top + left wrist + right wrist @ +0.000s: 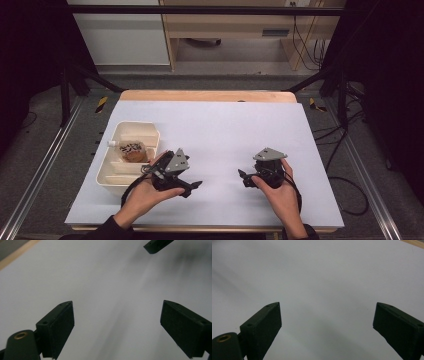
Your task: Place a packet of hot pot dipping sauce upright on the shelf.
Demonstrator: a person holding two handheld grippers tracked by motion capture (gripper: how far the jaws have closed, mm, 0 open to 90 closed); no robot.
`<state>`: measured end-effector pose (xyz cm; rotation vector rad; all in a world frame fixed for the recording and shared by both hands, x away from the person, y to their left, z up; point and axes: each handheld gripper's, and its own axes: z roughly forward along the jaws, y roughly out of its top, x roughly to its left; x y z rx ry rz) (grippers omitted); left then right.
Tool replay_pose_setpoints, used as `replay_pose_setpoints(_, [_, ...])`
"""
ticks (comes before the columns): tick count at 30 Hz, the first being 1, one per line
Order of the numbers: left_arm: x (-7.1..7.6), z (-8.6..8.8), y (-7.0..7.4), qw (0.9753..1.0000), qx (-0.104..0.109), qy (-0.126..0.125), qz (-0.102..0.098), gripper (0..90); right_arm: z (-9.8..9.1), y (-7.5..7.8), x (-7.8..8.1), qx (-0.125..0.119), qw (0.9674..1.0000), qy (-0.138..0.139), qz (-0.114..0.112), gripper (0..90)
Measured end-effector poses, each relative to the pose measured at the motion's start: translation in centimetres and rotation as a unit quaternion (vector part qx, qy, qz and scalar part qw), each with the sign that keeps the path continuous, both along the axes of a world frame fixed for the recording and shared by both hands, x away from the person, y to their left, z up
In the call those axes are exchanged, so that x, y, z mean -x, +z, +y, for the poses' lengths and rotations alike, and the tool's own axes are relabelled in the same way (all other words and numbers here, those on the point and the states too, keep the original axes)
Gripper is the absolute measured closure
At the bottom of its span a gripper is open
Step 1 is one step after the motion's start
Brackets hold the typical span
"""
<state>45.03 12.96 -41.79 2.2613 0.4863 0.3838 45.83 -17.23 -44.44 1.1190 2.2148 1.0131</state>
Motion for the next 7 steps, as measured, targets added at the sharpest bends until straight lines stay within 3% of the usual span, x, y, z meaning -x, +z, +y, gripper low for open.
replay_pose_setpoints(1, [-0.3,-0.5,-1.3,0.9999,0.012,-0.001,0.01,11.6,-0.1,0.0,0.0,-0.001,1.0,0.0,-0.001,8.6])
replay_pose_setpoints(2, [-0.3,-0.6,-1.6,0.9999,0.006,0.002,0.01,11.5,-0.1,0.0,0.0,0.0,1.0,0.0,-0.003,8.5])
replay_pose_setpoints(3, [-0.3,-0.7,-2.1,0.9999,-0.014,0.0,0.004,11.2,-0.1,0.0,0.0,0.0,1.0,0.0,-0.002,8.4])
replay_pose_setpoints(7, [0.0,-0.6,-3.2,0.9997,-0.024,0.001,0.002,9.8,0.1,0.0,0.0,0.0,1.0,0.003,-0.001,8.4])
